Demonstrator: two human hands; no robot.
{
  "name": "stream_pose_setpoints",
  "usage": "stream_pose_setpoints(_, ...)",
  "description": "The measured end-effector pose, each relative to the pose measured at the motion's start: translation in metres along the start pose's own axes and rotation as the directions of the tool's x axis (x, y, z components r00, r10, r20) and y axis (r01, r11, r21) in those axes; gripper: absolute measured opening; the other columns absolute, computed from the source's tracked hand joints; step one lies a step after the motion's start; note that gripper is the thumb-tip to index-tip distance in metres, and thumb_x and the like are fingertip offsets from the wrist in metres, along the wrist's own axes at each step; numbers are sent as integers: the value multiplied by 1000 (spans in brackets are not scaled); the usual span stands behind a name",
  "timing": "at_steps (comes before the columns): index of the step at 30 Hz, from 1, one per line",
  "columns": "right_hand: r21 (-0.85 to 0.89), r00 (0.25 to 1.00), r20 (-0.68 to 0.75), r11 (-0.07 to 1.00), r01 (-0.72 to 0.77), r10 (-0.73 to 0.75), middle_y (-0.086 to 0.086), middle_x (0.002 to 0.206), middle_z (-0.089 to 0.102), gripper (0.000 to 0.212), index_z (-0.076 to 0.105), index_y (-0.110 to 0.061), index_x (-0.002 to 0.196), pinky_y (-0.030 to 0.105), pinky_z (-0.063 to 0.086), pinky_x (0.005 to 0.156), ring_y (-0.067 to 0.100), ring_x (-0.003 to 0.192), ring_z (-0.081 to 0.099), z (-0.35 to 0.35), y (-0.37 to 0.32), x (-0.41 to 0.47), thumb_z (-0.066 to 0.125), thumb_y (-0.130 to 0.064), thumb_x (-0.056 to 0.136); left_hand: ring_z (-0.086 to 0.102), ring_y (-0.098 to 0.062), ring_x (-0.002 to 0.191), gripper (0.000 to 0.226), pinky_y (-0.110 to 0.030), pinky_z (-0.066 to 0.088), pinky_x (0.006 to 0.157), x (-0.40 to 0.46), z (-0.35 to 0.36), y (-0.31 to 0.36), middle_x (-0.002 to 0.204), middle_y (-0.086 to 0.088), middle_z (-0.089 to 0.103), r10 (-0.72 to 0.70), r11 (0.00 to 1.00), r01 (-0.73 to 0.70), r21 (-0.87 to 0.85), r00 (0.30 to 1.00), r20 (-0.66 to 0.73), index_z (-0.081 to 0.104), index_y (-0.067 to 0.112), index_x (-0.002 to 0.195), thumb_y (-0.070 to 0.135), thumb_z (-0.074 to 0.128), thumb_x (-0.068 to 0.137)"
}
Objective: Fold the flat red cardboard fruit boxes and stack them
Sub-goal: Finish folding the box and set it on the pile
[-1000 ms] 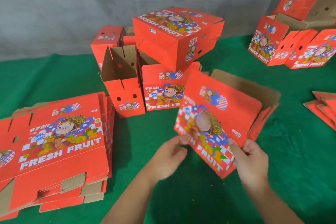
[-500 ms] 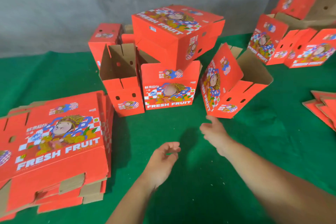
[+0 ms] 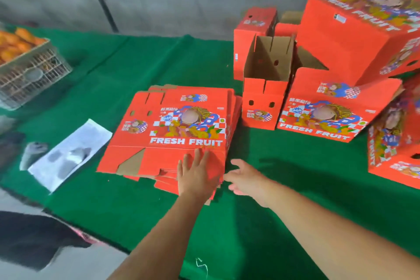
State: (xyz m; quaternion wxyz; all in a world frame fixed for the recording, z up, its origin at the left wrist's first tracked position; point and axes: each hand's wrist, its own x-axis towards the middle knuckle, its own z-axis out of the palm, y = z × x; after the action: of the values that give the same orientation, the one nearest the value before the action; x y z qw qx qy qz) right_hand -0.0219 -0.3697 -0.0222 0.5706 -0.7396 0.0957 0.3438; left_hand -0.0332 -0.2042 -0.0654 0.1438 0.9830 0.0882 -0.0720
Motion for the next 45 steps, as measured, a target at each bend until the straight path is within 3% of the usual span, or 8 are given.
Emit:
stream_pose_setpoints(6, -3, 996, 69, 999, -54, 54, -6, 107, 65, 70, 32, -28, 156, 44, 57, 96, 33, 111, 70, 6, -4, 13, 67, -22, 95, 37, -31, 141, 79, -44, 27, 117, 14, 6, -9, 160, 1, 35, 218, 936, -193, 295, 975, -54, 22, 27, 159, 59, 56, 95)
stream_pose_setpoints(11, -8, 995, 5, 995, -100, 100, 0, 119, 59, 77, 26, -30, 159, 34, 60, 90, 23, 103, 70, -11, 6, 17, 68, -30, 94, 4, -40, 158, 112, -57, 8, 128, 19, 8, -8, 162, -4, 21, 260, 916, -271, 295, 963, 76, 7, 22, 163, 82, 55, 82)
stream_pose_setpoints(15, 47, 997, -22, 996, -71, 72, 1, 126, 62, 75, 30, -30, 158, 35, 60, 90, 22, 101, 71, -18, 12, 17, 69, -29, 93, 36, -38, 148, 74, -54, 31, 121, 14, 6, 5, 152, -1, 48, 348, 912, -328, 247, 936, -42, 39, 24, 156, 68, 42, 96)
stream_pose_setpoints(20, 167, 999, -7, 985, -43, 45, 3, 129, 66, 61, 36, -26, 154, 37, 56, 91, 25, 101, 72, -17, 6, 5, 62, -39, 101, 71, -31, 80, 38, -34, 50, 59, 19, -28, 34, 97, -1, 65, 333, 943, -323, 80, 919, -210, 74, 16, 103, 51, 58, 101)
stream_pose_setpoints(26, 331, 988, -150, 940, 86, -38, 4, 111, 75, 25, 65, -22, 115, 37, 55, 83, 19, 84, 71, -25, 3, -16, 48, -36, 103, 66, -32, 80, 18, -41, 52, 65, -6, -39, 81, 96, -9, 65, 376, 868, -442, -226, 883, -282, 72, 8, 106, 20, 60, 100)
stream_pose_setpoints(36, -43, 660, -724, 968, 249, -202, 2, 141, 47, 66, 44, -30, 141, 43, 49, 93, 24, 120, 50, -68, 20, -55, 80, -38, 86, 63, -7, 82, 22, -22, 47, 71, -30, -80, 151, 86, 11, 71, 362, 610, -508, -608, 861, -356, 75, 22, 93, 35, 59, 102)
stream_pose_setpoints(42, 103, 756, -609, 922, 373, -238, 3, 95, 77, 10, 71, -17, 99, 35, 53, 68, 22, 87, 70, -99, 13, -76, 62, -14, 100, 63, -22, 89, 51, -36, 52, 63, -56, -73, 140, 102, 4, 64, 608, 711, -703, 12, 607, -512, 56, 37, 139, 20, 68, 92)
stream_pose_setpoints(45, 97, 714, -660, 915, 391, -235, 9, 93, 76, 10, 69, -13, 95, 33, 46, 69, 27, 84, 68, -99, 22, -81, 61, -8, 98, 63, -29, 96, 93, -41, 52, 74, -73, -56, 121, 109, 2, 64, 563, 825, -530, 199, 732, -383, 23, 33, 164, 15, 71, 87)
